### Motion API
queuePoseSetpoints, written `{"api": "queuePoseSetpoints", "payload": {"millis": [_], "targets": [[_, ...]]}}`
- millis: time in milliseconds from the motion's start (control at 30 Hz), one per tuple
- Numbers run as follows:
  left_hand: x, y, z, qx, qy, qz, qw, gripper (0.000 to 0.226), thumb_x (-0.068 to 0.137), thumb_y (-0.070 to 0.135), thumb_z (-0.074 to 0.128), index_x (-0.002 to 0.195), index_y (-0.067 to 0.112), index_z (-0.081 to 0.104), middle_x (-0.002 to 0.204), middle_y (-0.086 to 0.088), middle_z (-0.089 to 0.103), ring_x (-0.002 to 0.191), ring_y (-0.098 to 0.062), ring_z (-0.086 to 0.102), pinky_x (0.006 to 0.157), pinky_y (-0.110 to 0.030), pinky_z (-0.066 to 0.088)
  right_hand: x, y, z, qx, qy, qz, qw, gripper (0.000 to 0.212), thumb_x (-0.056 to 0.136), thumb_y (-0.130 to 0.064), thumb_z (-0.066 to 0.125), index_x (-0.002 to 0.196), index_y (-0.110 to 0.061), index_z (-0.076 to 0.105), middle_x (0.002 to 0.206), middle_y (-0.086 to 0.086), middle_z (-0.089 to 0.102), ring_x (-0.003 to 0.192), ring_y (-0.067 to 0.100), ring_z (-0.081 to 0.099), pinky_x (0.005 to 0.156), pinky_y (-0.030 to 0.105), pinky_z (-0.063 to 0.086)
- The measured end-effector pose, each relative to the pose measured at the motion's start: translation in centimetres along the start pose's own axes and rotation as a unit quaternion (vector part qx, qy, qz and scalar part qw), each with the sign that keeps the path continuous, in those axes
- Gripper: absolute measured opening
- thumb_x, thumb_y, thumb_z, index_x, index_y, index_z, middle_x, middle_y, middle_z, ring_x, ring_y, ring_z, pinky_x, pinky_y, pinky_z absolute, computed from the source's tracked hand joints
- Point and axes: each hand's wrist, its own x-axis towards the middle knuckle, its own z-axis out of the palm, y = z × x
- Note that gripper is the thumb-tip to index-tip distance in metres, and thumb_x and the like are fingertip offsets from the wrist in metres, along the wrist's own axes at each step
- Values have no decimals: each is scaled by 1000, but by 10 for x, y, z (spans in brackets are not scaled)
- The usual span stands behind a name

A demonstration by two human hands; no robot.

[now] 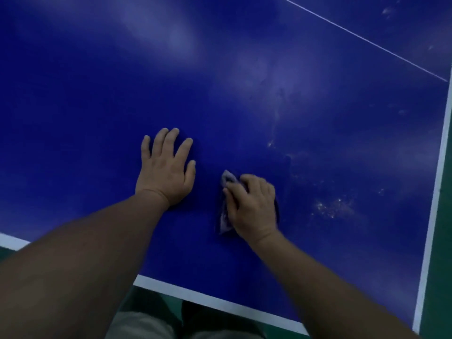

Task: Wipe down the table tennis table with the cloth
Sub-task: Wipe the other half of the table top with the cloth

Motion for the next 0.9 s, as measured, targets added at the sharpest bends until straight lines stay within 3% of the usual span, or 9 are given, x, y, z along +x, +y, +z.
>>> {"api": "queuePoseSetpoints", "payload": {"millis": [67, 233, 400, 500, 600, 800, 900], "targets": [[0, 1, 0, 3, -2, 2, 1000, 54, 99, 42, 38, 147, 16, 42, 158, -15, 28, 149, -33, 17, 121, -60, 9, 53, 22, -1, -7, 8, -5, 1000, 18, 95, -27, 63, 92, -11, 71, 100, 14, 62, 87, 33, 57, 76, 45, 44], [-1, -1, 2, 11, 11, 7, 1000, 59, 97, 47, 32, 147, 17, 43, 156, -15, 31, 148, -33, 21, 120, -61, 12, 162, 57, 2, -18, 57, 82, 995, 24, 98, -31, 57, 101, -12, 72, 106, 11, 61, 98, 33, 56, 83, 44, 39], [1, -2, 3, 16, -4, 11, 1000, 60, 97, 48, 31, 148, 18, 42, 157, -15, 31, 148, -34, 20, 120, -61, 12, 116, 22, 4, -17, 66, 130, 989, 22, 98, -29, 57, 95, -11, 69, 105, 12, 59, 94, 32, 53, 82, 44, 40], [3, -2, 1, 21, -14, 13, 1000, 61, 97, 49, 29, 150, 21, 39, 157, -15, 29, 148, -34, 20, 119, -61, 12, 64, -12, 7, 2, 28, 61, 998, 21, 97, -31, 58, 94, -15, 71, 103, 10, 62, 91, 29, 56, 79, 43, 42], [0, -1, -2, 5, -22, 19, 1000, 62, 97, 51, 30, 153, 25, 37, 158, -14, 29, 149, -33, 19, 120, -60, 11, 85, 15, 4, 0, 0, 3, 1000, 23, 96, -31, 59, 95, -13, 72, 101, 13, 63, 87, 32, 57, 75, 44, 43], [8, -6, -4, -51, -1, 15, 999, 56, 95, 50, 39, 145, 26, 50, 151, -11, 39, 144, -32, 29, 119, -57, 17, 212, 70, 3, -38, 84, 175, 980, 24, 98, -31, 56, 101, -12, 71, 104, 13, 61, 96, 36, 56, 81, 45, 39], [40, -8, -14, -72, 8, 39, 997, 50, 95, 46, 39, 132, 21, 61, 140, -10, 49, 133, -31, 39, 111, -53, 30, 190, 35, 9, -49, 87, 155, 983, 19, 94, -28, 62, 91, -11, 70, 101, 14, 61, 90, 36, 56, 77, 45, 40]]}}
